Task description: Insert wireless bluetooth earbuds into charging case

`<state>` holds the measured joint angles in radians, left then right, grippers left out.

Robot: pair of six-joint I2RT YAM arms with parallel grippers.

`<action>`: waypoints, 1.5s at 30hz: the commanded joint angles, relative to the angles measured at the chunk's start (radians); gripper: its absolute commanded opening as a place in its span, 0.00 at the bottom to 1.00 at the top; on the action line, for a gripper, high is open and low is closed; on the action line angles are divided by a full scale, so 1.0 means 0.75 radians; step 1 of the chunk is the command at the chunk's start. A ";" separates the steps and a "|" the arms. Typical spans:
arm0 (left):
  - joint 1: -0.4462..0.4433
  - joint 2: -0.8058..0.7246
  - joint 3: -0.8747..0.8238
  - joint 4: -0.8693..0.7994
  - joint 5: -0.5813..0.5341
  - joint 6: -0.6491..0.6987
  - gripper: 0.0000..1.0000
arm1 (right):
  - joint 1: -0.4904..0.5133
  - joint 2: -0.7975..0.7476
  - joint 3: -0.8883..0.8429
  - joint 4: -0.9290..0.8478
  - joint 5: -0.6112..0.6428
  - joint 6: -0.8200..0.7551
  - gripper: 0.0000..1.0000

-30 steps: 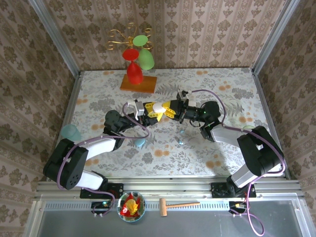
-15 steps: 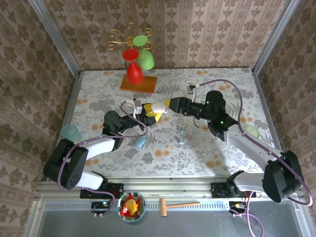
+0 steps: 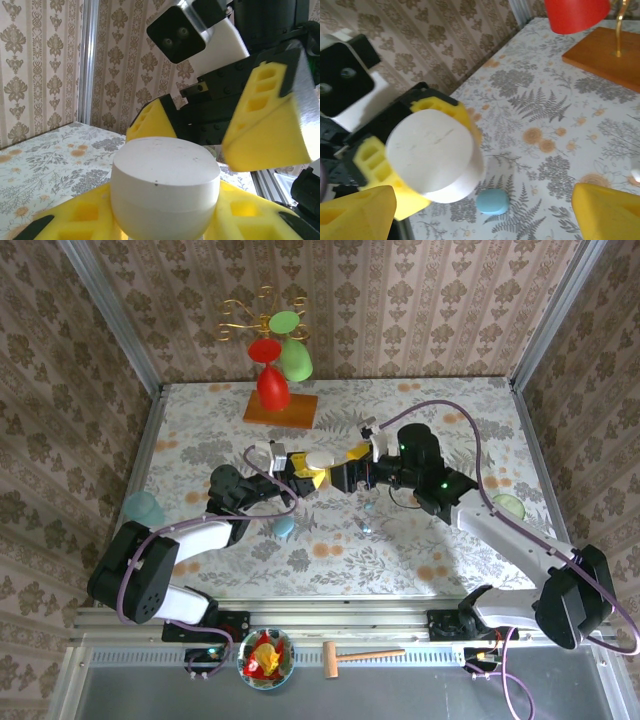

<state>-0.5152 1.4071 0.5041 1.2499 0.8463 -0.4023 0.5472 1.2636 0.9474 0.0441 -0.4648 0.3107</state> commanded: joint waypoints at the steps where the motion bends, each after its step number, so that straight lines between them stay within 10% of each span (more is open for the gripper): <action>1: 0.008 -0.015 0.004 0.042 0.049 -0.043 0.25 | 0.003 0.019 0.041 -0.032 0.096 -0.041 0.91; 35: 0.002 -0.005 -0.023 0.043 0.164 0.029 0.24 | -0.006 0.069 0.134 -0.021 0.185 0.030 0.89; 45: 0.033 0.002 -0.039 0.043 -0.019 0.077 0.25 | -0.006 -0.097 0.012 0.092 -0.051 0.047 0.90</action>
<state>-0.5064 1.4185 0.4892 1.2427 0.8917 -0.3840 0.5453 1.2663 0.9863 0.0593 -0.4271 0.3252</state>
